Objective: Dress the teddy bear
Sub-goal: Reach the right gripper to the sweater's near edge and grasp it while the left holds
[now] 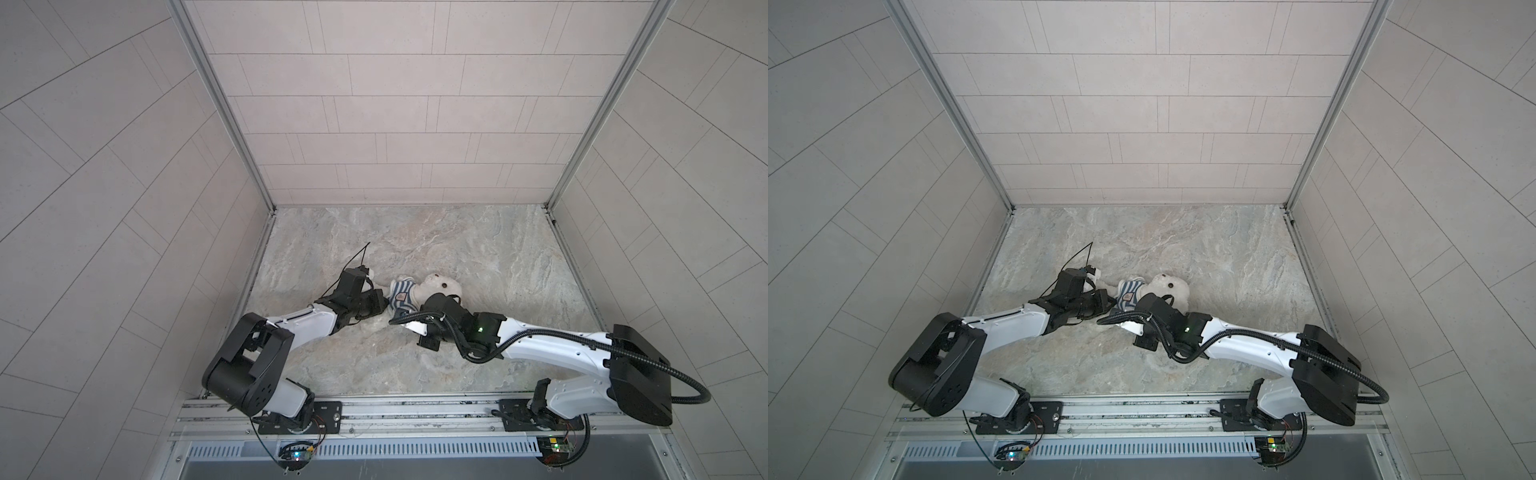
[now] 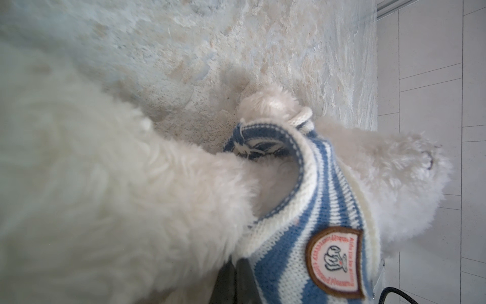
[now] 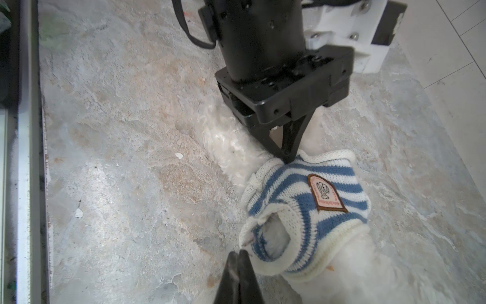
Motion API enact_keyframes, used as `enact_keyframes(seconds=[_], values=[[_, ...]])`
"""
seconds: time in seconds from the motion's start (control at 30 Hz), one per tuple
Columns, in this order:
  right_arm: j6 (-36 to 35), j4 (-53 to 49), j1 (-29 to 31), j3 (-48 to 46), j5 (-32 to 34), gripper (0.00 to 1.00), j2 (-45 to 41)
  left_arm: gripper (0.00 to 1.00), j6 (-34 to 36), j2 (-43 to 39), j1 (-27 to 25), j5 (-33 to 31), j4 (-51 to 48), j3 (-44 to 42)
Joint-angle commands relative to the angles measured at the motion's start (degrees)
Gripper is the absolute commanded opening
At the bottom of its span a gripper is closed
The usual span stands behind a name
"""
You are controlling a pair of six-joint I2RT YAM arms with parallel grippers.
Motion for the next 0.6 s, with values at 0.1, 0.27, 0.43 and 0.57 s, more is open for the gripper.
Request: enact_keyframes(seconds=[0.1,0.27,0.43,0.57], values=[[-2.50,-0.18,0.14,2.49,6.40,0.00,3.99,0.00,-0.09,1.55,-0.16,0.40,-0.86,1.41],[-3.39,-0.80,-0.17,3.84,9.67,0.00,6.48,0.00,0.03,1.98,-0.20,0.66,-0.94,1.90],[-3.83,-0.28,-0.41,4.85,12.33,0.00,7.72,0.00,0.08,2.08,-0.17,0.74,-0.94,1.94],[-3.57,0.44,-1.16,5.13,13.12,0.03,8.46,0.00,0.43,2.24,-0.15,0.83,-1.20,2.01]])
